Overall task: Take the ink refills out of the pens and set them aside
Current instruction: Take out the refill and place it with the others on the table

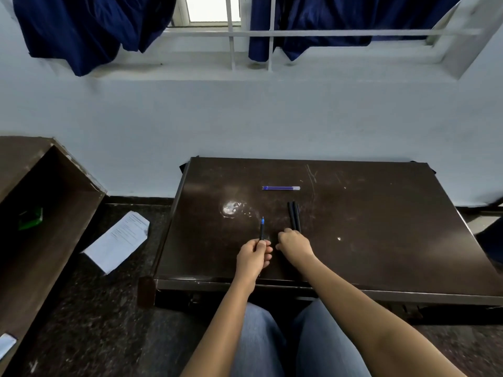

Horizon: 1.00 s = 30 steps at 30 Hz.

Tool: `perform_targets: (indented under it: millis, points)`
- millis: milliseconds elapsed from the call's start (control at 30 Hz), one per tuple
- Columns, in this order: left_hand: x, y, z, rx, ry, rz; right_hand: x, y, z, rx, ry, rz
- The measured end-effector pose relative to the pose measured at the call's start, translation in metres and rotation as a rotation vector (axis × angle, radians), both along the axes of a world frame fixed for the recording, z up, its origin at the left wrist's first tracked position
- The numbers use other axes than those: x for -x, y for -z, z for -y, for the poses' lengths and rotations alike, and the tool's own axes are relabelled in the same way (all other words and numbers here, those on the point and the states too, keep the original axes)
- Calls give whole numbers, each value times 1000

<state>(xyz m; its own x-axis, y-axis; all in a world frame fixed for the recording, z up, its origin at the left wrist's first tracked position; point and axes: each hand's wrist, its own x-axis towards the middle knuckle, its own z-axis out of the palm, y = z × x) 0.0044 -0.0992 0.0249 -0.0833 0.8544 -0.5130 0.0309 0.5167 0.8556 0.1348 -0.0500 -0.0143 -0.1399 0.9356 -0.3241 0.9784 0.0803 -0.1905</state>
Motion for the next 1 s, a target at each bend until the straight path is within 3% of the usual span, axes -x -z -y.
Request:
perform_targets:
  millis: [100, 167, 333, 433, 700, 1000]
  points:
    - [-1, 1, 2, 4, 2, 9, 2, 0, 10, -42, -22, 8]
    - [-3, -1, 4, 2, 12, 14, 0, -1, 12, -57, 96, -171]
    - [-4, -16, 8, -34, 49, 32, -4, -39, 3, -15, 947, -1330]
    - [-7, -25, 12, -45, 62, 41, -7, -72, -4, 3, 1021, -1644]
    - [-18, -54, 24, -111, 81, 94, -10, -119, 3, -29, 840, -1688]
    - [-17, -75, 33, -143, 48, 75, -6, -131, 23, 44, 541, -1471]
